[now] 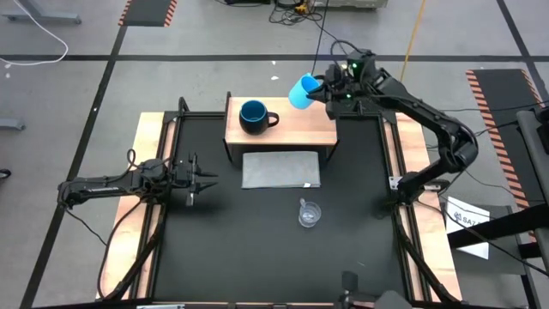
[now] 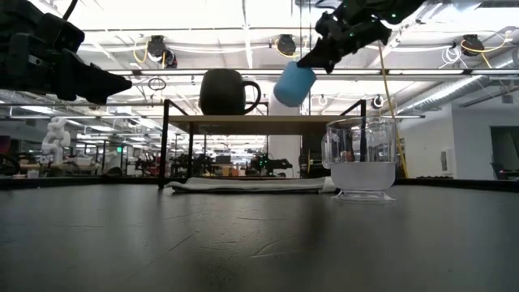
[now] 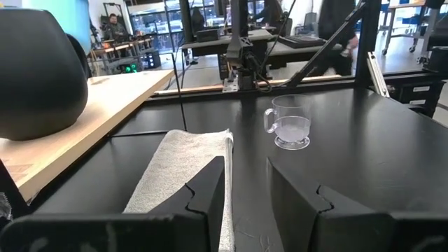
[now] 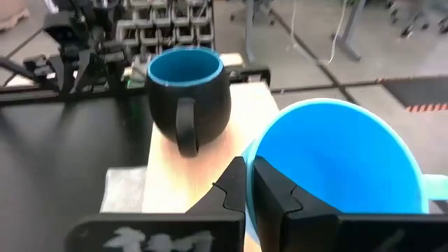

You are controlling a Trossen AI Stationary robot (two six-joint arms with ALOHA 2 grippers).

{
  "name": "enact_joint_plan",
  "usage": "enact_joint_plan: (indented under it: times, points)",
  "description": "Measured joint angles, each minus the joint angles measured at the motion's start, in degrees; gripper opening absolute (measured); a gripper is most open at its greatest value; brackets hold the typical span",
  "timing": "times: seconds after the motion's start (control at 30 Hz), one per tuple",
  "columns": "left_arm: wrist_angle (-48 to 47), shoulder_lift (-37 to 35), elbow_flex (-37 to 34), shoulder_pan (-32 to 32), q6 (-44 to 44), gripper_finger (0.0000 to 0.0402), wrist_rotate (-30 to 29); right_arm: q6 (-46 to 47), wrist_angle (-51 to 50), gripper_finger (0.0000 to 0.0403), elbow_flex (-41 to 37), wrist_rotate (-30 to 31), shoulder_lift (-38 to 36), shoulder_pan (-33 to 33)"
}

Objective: Stack small to large cups/mugs on shelf
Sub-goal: Put the blue mug on the shelf

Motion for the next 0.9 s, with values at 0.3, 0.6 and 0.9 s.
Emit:
enact_joint_plan:
  times: [0.3,0.6,0.9]
  points:
    - [0.0,0.0,0.0,0.0,-0.1,0.0108,0.0,-4.7,-10.9,0.0,8.5,4.7,3.6,2.5]
    - [0.0,0.0,0.0,0.0,-0.1,0.0108,0.0,-5.5,-11.5,0.0,9.0,8.6,5.9,5.1]
    - [0.0,0.0,0.0,0.0,-0.1,0.0108,0.0,-9.0,-11.2,0.0,10.4,13.8,9.5,7.6]
